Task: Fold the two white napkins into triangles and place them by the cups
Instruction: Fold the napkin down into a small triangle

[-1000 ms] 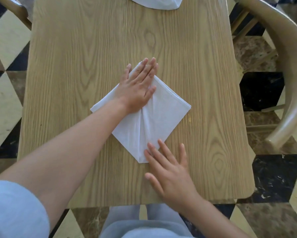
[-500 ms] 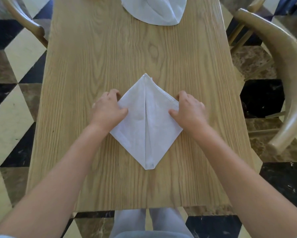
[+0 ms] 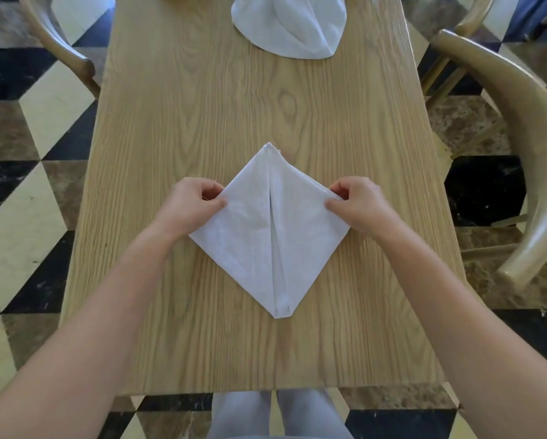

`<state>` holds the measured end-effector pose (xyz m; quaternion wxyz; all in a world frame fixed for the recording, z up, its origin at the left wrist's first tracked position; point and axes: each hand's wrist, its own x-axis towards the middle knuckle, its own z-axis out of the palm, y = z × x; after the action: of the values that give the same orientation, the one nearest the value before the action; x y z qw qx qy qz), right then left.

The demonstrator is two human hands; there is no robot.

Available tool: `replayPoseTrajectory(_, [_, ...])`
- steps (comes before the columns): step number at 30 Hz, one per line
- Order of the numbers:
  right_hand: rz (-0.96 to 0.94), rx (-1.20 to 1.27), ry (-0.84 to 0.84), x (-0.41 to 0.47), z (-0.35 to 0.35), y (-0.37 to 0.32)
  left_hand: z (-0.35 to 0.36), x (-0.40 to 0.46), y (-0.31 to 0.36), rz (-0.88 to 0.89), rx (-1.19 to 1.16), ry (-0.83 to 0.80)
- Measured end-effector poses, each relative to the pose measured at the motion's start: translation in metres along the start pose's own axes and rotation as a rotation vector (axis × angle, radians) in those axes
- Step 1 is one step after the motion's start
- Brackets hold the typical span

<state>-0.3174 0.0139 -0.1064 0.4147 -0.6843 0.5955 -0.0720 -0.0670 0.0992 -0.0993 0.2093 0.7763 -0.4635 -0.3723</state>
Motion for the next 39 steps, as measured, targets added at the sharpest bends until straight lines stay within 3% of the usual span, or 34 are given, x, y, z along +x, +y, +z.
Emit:
replayPoseTrajectory(4, [-0.117,0.097,0.143,0.007,-0.015,-0.015,-0.013,0.004,0.022,0.146,-0.085,0.170])
replayPoseTrajectory(10, [-0.505,0.230,0.525,-0.002,-0.067,-0.054,-0.057,-0.007,0.077,0.636,-0.040,0.582])
replayPoseTrajectory(12, [-0.651,0.147,0.651,-0.010,-0.078,-0.056,-0.060,-0.015,0.082,0.787,0.041,0.681])
replayPoseTrajectory(14, [-0.763,-0.010,0.733,-0.021,-0.079,-0.046,-0.051,-0.022,0.069,0.871,0.092,0.670])
replayPoseTrajectory(16, [-0.818,-0.186,0.695,-0.033,-0.068,-0.022,-0.031,-0.033,0.041,0.858,0.171,0.550])
replayPoseTrajectory(19, [-0.769,-0.461,0.375,-0.056,-0.038,0.030,0.006,-0.060,-0.010,0.849,0.389,0.242])
replayPoseTrajectory(21, [-0.682,-0.461,0.224,-0.070,-0.023,0.055,0.022,-0.073,-0.032,0.851,0.464,0.136])
replayPoseTrajectory(24, [-0.593,-0.384,0.312,-0.071,-0.002,0.056,0.040,-0.069,-0.025,0.826,0.383,0.216])
replayPoseTrajectory(27, [-0.468,-0.379,0.389,-0.054,0.030,0.022,0.065,-0.050,0.014,0.679,0.386,0.279])
replayPoseTrajectory(30, [-0.337,-0.435,0.264,-0.033,0.060,-0.003,0.094,-0.027,0.037,0.470,0.555,0.213])
replayPoseTrajectory(34, [-0.242,-0.584,0.189,-0.014,0.072,0.013,0.108,-0.009,0.014,0.278,0.644,0.160])
replayPoseTrajectory(39, [0.090,-0.546,0.303,-0.018,0.056,0.035,0.089,-0.017,-0.012,0.137,0.566,0.303])
